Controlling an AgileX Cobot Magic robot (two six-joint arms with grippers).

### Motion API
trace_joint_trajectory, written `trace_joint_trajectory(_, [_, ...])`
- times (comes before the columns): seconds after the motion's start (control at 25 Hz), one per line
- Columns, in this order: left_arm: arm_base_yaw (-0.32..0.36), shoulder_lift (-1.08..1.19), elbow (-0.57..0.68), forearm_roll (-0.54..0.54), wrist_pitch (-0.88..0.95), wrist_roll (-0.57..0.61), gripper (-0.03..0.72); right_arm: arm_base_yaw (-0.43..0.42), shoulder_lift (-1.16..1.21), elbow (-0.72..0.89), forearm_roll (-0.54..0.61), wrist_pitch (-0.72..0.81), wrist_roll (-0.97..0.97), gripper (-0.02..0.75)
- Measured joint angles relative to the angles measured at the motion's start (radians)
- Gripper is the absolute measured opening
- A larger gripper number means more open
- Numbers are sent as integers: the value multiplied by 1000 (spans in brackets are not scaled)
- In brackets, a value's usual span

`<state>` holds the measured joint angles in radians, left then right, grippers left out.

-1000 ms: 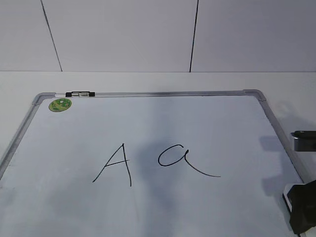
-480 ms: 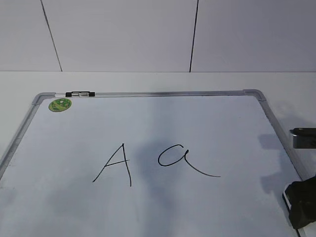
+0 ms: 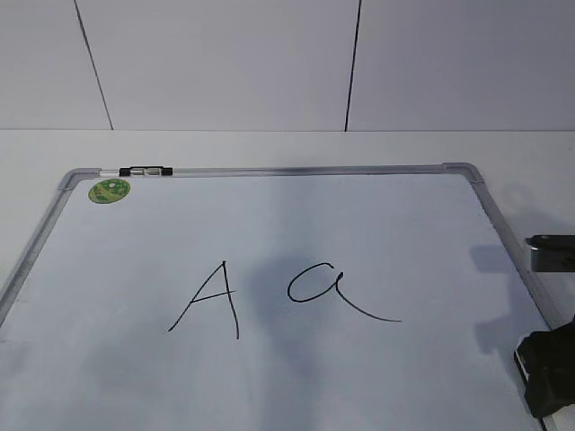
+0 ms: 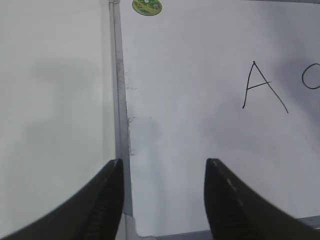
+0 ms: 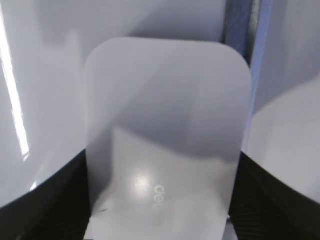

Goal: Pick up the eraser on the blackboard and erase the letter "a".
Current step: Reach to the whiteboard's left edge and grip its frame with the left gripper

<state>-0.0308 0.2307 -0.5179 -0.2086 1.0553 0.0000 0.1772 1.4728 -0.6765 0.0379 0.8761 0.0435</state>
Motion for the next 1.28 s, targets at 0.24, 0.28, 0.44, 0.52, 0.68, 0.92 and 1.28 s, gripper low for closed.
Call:
trace_joint_trajectory(0.24, [0,0,0,0,0,0,393,0,0,0,0,-2,0,581])
trace_joint_trajectory(0.28, [0,0,0,0,0,0,393,0,0,0,0,-2,0,581])
trace_joint_trajectory(0.44, [0,0,0,0,0,0,393,0,0,0,0,-2,0,572])
trace_joint_trajectory(0.52, [0,0,0,0,0,0,393,0,0,0,0,-2,0,564])
trace_joint_trajectory(0.68, [0,0,0,0,0,0,393,0,0,0,0,-2,0,561])
trace_joint_trajectory(0.92, [0,0,0,0,0,0,393,0,0,0,0,-2,0,561])
trace_joint_trajectory(1.28, [0,0,0,0,0,0,393,0,2,-10,0,10,0,561])
